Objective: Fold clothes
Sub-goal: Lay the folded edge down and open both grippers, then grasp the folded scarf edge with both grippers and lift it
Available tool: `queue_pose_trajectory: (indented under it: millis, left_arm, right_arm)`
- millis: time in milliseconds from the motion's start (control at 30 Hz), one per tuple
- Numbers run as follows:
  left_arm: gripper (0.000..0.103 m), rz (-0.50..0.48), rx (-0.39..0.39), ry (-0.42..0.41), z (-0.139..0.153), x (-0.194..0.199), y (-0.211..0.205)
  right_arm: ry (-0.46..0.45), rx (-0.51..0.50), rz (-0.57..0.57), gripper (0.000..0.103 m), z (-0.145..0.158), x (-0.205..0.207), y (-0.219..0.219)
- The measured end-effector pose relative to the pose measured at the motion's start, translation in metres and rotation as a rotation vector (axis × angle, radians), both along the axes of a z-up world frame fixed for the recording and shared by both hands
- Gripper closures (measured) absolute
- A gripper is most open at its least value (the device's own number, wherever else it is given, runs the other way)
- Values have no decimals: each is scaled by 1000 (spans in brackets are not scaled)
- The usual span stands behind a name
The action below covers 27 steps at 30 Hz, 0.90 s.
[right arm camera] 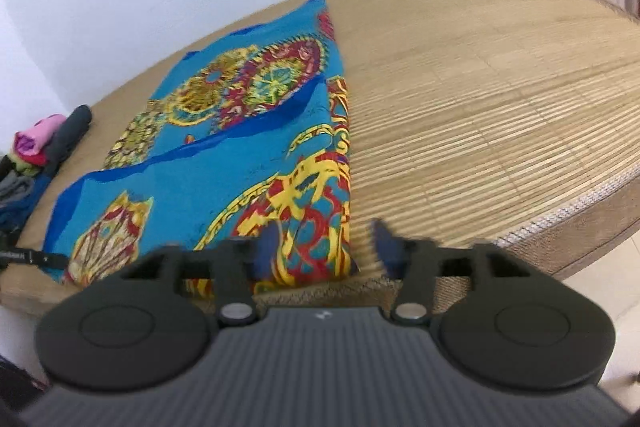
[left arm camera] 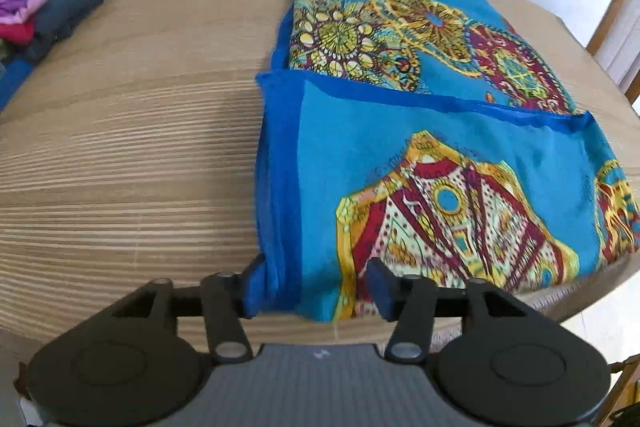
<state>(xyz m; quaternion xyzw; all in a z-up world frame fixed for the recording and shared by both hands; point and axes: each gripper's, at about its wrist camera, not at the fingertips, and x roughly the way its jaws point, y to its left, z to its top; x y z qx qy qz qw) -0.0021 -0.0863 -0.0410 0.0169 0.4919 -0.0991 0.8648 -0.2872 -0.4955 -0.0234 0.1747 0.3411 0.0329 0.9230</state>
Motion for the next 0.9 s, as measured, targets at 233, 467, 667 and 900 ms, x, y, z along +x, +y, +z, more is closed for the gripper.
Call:
queue_pose_trajectory:
  millis: [233, 467, 667, 900]
  left_arm:
    - [35, 5, 32, -22, -13, -4, -5]
    - [31, 56, 51, -59, -21, -6, -2]
    - [63, 20, 18, -70, -22, -5, 1]
    - [92, 151, -327, 6, 3, 5, 30]
  right_arm:
    - [1, -26, 75, 33, -26, 24, 13]
    - [-30, -121, 115, 32, -42, 60, 47]
    - [-40, -134, 89, 38, -46, 62, 49]
    - [-52, 191, 23, 95, -30, 53, 19]
